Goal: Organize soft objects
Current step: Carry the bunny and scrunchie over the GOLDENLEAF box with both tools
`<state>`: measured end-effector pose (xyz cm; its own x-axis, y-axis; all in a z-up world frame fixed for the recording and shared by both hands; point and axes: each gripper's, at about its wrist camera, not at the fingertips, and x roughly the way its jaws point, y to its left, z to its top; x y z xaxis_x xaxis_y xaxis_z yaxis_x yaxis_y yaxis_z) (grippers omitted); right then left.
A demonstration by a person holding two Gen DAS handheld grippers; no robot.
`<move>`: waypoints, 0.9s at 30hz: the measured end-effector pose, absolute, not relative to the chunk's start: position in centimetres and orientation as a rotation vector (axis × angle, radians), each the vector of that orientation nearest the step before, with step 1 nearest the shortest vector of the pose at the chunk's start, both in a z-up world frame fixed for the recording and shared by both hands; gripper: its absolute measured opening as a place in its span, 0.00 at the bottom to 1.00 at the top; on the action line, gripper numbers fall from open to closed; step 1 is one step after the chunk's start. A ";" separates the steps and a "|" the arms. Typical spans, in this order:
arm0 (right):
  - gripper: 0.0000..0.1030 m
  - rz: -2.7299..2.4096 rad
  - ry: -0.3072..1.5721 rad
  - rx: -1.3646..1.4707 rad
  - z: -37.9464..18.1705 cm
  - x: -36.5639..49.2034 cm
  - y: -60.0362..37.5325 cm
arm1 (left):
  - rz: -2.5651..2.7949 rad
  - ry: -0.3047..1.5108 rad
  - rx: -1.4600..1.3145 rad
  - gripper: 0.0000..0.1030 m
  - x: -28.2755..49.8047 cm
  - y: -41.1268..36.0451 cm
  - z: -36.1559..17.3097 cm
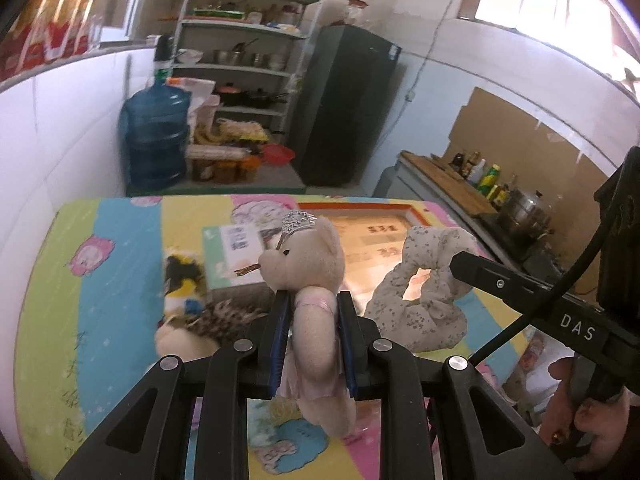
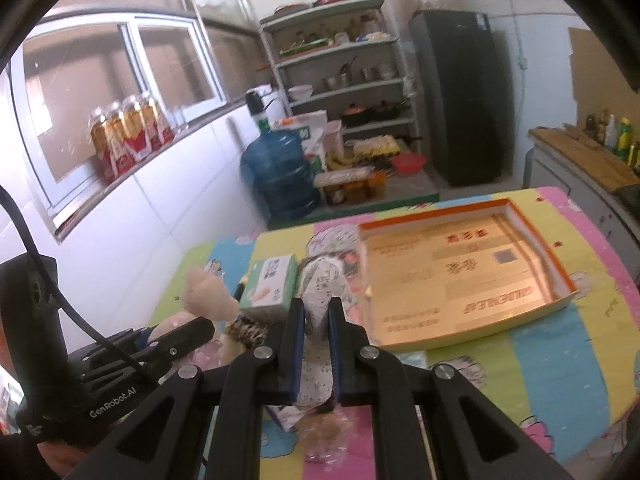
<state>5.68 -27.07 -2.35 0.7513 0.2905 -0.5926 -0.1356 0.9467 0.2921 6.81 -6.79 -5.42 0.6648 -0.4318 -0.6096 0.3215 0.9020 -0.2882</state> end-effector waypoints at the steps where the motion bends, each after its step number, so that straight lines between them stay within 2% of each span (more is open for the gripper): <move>1: 0.12 0.223 0.674 0.242 -2.0 5.6 -27.7 | -0.434 0.727 -0.159 0.23 6.9 -7.1 -5.2; 12: 0.12 0.122 0.625 0.263 -0.7 6.0 -34.1 | -0.519 0.722 -0.130 0.23 9.0 -13.3 -3.6; 27: 0.12 0.121 0.633 0.303 -2.3 10.8 -41.3 | -0.505 0.756 -0.115 0.23 14.9 -21.0 -5.1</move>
<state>10.82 -41.26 -2.31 0.8012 0.2031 -0.5629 -0.0193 0.9489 0.3148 14.88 -20.98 -5.14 0.6151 -0.4774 -0.6274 0.3964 0.8752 -0.2774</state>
